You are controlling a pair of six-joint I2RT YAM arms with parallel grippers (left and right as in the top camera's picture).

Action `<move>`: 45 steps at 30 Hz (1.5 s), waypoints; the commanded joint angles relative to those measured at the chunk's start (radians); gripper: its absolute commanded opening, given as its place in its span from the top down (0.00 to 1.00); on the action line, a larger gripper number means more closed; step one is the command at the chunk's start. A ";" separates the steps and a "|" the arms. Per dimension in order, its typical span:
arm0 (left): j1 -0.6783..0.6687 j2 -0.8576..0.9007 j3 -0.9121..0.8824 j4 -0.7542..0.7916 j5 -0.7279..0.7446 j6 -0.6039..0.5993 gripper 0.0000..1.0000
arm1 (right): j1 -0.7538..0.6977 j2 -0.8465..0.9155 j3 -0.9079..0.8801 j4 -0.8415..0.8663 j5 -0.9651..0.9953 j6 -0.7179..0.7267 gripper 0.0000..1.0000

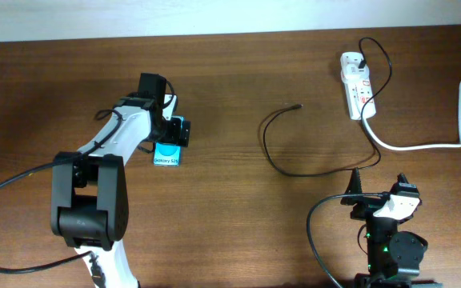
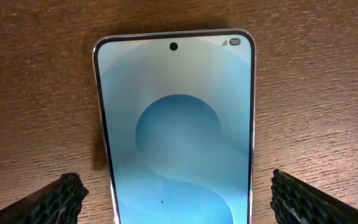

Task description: Plug charger to phone and switch on socket

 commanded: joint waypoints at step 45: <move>0.000 0.009 -0.150 -0.072 -0.026 -0.142 0.37 | -0.004 -0.002 -0.005 -0.007 -0.003 -0.007 0.02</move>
